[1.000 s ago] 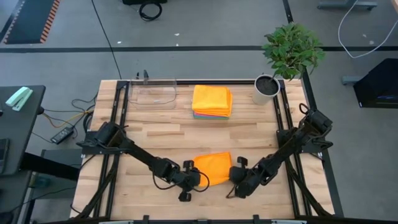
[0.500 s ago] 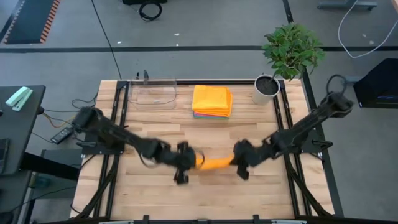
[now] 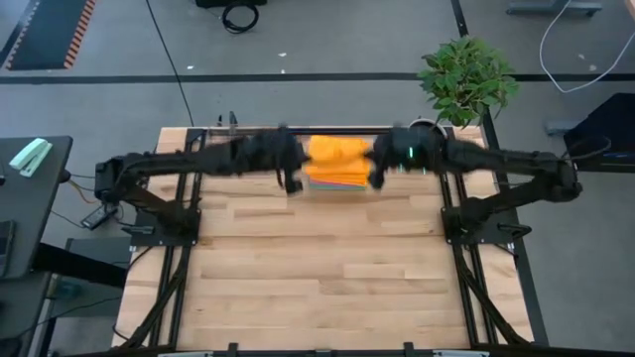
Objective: Fold microfiber towels
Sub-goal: Stack the folded orange towel on the folded orange towel
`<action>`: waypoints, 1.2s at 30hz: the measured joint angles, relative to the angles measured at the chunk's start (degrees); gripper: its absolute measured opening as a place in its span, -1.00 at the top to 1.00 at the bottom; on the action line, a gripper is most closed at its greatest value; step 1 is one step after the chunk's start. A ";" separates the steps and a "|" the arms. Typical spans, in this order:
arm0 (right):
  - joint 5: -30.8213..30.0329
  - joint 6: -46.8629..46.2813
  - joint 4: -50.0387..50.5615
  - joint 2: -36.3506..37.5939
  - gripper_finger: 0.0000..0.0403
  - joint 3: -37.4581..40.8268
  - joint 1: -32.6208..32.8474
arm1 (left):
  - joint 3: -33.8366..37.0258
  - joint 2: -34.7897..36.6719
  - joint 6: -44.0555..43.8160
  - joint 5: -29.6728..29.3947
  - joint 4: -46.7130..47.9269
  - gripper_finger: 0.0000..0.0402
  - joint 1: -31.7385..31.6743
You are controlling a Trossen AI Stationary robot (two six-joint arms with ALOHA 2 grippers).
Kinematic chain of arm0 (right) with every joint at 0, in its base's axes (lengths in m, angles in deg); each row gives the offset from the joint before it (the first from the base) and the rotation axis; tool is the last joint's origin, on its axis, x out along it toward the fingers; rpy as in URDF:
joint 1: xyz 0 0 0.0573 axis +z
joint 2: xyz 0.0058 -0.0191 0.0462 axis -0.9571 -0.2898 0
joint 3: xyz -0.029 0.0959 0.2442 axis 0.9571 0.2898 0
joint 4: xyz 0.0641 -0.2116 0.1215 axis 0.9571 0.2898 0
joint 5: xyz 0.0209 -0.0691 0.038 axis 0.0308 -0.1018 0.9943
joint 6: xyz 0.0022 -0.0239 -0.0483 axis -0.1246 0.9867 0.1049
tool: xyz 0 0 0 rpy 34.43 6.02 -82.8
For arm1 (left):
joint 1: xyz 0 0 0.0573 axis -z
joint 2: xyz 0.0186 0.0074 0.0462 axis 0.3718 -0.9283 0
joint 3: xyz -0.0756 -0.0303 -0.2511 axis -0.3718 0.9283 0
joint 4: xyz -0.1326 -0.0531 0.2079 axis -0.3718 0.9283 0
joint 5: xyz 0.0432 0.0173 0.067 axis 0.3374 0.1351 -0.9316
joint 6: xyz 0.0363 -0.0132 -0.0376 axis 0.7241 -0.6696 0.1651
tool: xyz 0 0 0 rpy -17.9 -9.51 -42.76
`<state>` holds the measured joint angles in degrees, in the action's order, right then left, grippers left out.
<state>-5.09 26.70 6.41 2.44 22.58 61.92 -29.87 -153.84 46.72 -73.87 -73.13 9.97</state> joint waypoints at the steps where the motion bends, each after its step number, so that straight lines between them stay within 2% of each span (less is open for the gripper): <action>1: -0.03 3.77 0.13 -1.05 0.97 -2.18 -3.54 | -1.61 -0.66 3.50 1.08 -1.20 0.96 -2.52; 6: 3.22 18.36 -0.18 -8.27 0.97 -9.21 -16.77 | -8.08 -6.83 15.78 7.64 -3.89 0.96 -13.64; 10: 6.61 20.55 -0.75 -14.16 0.98 -7.66 -21.16 | -8.22 -13.28 18.03 11.97 -2.81 0.96 -18.22; 15: 8.72 14.63 -2.00 -16.62 0.98 2.72 -18.43 | -5.15 -19.55 18.02 15.26 0.20 0.96 -16.39; 20: 8.34 8.44 -6.91 -14.43 0.98 11.84 -13.26 | -0.94 -20.75 18.18 15.01 0.28 0.96 -12.46; 26: 7.16 4.03 -9.69 -14.45 0.98 13.65 -10.26 | 0.04 -20.77 18.23 13.19 -0.56 0.96 -11.86; 31: 7.74 3.19 -9.49 -14.45 0.96 12.62 -10.44 | 0.08 -20.40 16.58 13.01 -1.03 0.96 -13.11; 36: 10.82 3.15 -8.82 -14.45 0.79 12.54 -10.35 | 0.08 -20.40 14.70 12.96 0.49 0.73 -13.01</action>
<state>5.73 29.84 -2.41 -12.02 35.12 51.57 -29.80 -174.23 61.42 -60.91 -72.64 -3.04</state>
